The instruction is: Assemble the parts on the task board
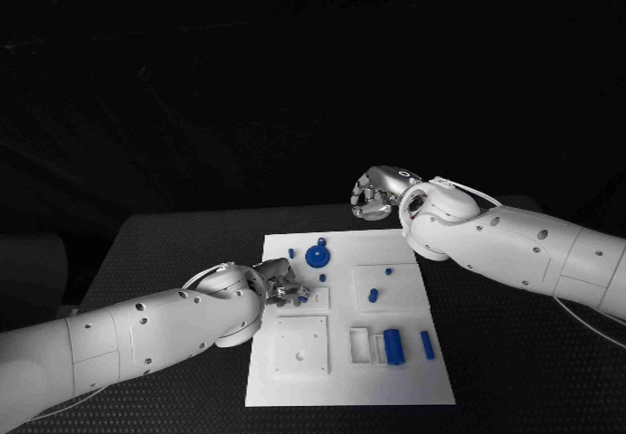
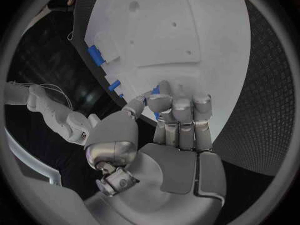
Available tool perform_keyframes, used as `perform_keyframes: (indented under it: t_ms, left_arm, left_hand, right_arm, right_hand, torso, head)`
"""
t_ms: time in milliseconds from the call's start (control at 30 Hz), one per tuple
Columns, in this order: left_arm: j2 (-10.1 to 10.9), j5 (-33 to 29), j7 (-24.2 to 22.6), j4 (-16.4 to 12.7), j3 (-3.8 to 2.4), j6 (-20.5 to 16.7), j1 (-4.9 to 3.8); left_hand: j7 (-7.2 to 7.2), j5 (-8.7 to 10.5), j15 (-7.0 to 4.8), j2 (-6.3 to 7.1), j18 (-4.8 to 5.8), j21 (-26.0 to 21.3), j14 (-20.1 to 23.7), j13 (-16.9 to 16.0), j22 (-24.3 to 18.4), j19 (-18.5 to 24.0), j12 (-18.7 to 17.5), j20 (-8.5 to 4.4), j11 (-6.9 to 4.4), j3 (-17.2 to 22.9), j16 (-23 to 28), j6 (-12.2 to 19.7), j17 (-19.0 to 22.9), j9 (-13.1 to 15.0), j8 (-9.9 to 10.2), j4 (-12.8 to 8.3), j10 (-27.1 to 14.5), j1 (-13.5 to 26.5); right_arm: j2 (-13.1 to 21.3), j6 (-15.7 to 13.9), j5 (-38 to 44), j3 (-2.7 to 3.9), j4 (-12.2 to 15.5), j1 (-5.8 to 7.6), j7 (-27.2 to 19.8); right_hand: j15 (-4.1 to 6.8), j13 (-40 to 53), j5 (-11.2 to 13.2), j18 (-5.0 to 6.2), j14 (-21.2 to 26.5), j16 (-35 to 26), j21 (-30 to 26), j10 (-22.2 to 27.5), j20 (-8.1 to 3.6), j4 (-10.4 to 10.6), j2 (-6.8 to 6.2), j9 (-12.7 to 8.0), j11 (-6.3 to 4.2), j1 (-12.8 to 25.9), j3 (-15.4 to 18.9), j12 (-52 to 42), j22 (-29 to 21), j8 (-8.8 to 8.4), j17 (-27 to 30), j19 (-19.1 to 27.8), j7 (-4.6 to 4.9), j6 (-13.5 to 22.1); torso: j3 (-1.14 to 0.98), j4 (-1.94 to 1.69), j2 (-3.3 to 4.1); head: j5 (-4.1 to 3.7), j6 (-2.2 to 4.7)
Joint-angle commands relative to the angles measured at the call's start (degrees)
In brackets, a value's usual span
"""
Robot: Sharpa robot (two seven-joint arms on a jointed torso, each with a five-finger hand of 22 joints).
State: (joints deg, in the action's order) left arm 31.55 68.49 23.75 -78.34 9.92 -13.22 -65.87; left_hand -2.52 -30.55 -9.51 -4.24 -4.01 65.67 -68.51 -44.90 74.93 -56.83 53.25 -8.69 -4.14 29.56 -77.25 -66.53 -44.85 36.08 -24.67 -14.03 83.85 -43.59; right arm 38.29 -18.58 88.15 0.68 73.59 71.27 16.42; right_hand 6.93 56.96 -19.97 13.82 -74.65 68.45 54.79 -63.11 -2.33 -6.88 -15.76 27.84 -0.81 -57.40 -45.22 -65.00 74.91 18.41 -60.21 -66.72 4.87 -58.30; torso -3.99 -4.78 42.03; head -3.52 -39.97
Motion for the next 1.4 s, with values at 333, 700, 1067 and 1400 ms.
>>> perform_keyframes:
  t_ms: [333, 700, 1067, 1400]
  left_arm:
    - [-0.2, 0.3, 1.0, 0.1, -0.03, 4.0, 0.01]
    - [-0.6, 0.4, 1.0, 0.3, -0.02, 4.2, 0.01]
    - [-0.8, 0.1, 0.8, 0.6, -0.01, 4.0, 0.00]
    - [-1.1, 0.0, 0.8, 0.9, -0.02, 4.0, 0.00]
  left_hand:
    - [3.51, -0.28, -3.26, -1.62, -1.10, 0.3, -0.4, 0.1, 0.9, -0.3, 0.4, -6.58, -3.16, 1.2, -0.3, -3.8, 0.1, 0.1, -0.2, -1.1, -3.2, -1.8]
    - [3.47, -0.10, -3.24, -1.61, -1.07, 0.3, -0.4, 0.1, 0.9, -0.2, 0.4, -6.55, -3.13, 1.1, -0.3, -3.8, 0.2, 0.1, -0.2, -1.1, -3.2, -1.8]
    - [3.31, 1.41, -3.11, -0.10, -1.03, 0.3, -0.3, 0.4, 0.8, -0.2, 0.5, -6.46, -2.87, 0.5, -0.4, -3.8, 0.5, 0.2, -0.3, 0.0, -3.1, -0.9]
    - [3.35, 10.30, -3.19, 3.98, -1.36, 0.1, -0.2, 0.8, 0.7, -0.1, 0.7, -6.59, -2.95, 0.3, -0.6, -3.6, 1.0, 0.3, -0.3, 3.8, -3.2, 0.6]
  right_arm:
    - [0.0, 0.4, 0.5, 0.03, 0.2, -0.02, -0.2]
    - [0.1, 0.4, 0.4, 0.03, 0.4, -0.02, -0.3]
    - [0.1, 0.5, 0.4, 0.03, 0.4, -0.02, -0.3]
    - [0.1, 0.6, 0.4, 0.03, 0.4, -0.02, -0.3]
  right_hand:
    - [-0.02, -0.1, -0.2, 1.18, 0.2, -0.4, -0.2, 0.2, -0.03, 0.0, 0.01, 0.1, -0.01, 0.4, -0.1, -0.3, 0.7, -0.22, 0.0, -0.5, 0.70, -0.1]
    - [-0.02, -0.1, -0.2, 1.18, 0.2, -0.4, -0.2, 0.2, -0.03, 0.0, 0.01, 0.1, -0.01, 0.4, -0.1, -0.3, 0.7, -0.23, 0.0, -0.5, 0.70, -0.1]
    - [-0.02, -0.1, -0.2, 1.18, 0.3, -0.4, -0.2, 0.2, -0.03, 0.0, 0.01, 0.1, -0.01, 0.4, -0.1, -0.3, 0.7, -0.23, 0.0, -0.5, 0.70, -0.1]
    - [-0.02, -0.1, -0.3, 1.18, 0.3, -0.4, -0.3, 0.2, -0.03, 0.0, 0.00, 0.1, -0.01, 0.5, -0.1, -0.3, 0.7, -0.24, 0.0, -0.5, 0.70, -0.1]
  torso:
    - [0.00, -0.01, 0.03]
    - [0.00, 0.00, 0.05]
    - [0.01, 0.01, 0.01]
    - [0.05, 0.00, 0.02]
  head:
    - [-0.02, 0.01]
    - [-0.09, 0.04]
    - [-0.09, 0.22]
    - [-0.14, 0.28]
